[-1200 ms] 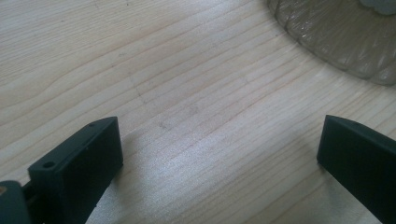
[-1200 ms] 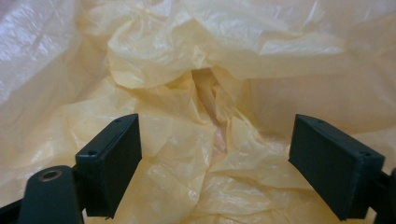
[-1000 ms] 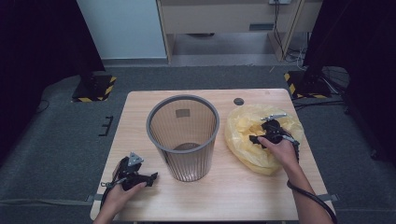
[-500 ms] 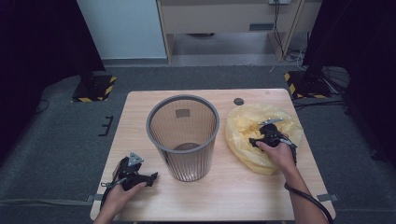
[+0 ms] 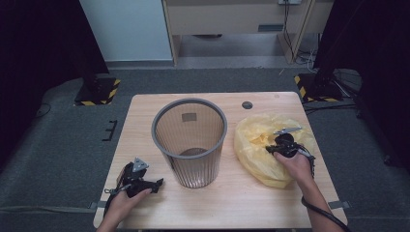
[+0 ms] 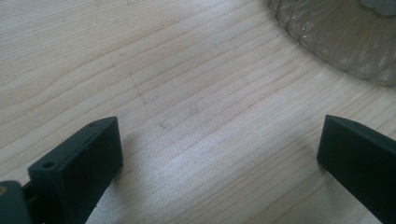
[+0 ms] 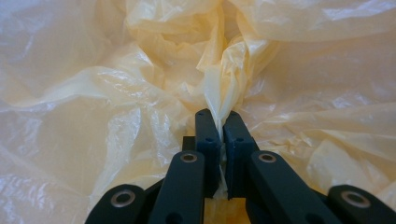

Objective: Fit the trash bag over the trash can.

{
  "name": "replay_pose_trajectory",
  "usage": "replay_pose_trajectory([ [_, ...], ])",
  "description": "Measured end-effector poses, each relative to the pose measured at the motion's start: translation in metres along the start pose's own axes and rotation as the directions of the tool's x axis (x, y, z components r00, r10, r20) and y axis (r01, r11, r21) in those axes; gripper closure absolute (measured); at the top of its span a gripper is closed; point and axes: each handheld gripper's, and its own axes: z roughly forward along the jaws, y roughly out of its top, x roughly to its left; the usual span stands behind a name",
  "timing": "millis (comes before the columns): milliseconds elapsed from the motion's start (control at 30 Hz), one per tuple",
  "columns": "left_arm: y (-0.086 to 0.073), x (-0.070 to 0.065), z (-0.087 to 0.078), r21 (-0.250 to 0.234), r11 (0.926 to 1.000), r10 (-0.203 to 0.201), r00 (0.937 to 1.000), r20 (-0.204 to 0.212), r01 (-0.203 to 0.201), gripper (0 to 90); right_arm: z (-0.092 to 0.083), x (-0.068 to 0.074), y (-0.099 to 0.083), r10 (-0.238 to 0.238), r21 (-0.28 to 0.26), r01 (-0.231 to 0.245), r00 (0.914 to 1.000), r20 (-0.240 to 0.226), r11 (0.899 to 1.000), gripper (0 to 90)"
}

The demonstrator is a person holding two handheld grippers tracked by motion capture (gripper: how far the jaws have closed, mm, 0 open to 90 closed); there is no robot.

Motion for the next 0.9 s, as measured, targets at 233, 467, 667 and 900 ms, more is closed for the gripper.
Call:
replay_pose_trajectory([
  [233, 0.0, 0.0, 0.0, -0.002, 1.0, 0.001, 1.0, -0.001, -0.001, 0.0, -0.016, 0.003, -0.004, 0.02, -0.049, -0.022, 0.9986, -0.049, 0.999, 87.7],
  [467, 0.0, 0.0, 0.0, -0.004, 1.0, 0.001, 1.0, -0.001, -0.001, 0.0, -0.036, 0.006, -0.005, 0.039, -0.114, -0.052, 0.9926, -0.116, 0.992, 87.9],
  [667, -0.001, 0.0, 0.0, -0.005, 1.0, 0.001, 1.0, -0.001, -0.001, 0.0, -0.054, 0.013, -0.004, 0.026, -0.16, -0.052, 0.9872, -0.157, 0.986, 88.0],
  [900, -0.001, 0.0, 0.0, -0.005, 1.0, 0.002, 1.0, -0.001, -0.002, 0.0, -0.071, 0.016, -0.007, 0.018, -0.211, -0.065, 0.9759, -0.217, 0.975, 88.0],
])
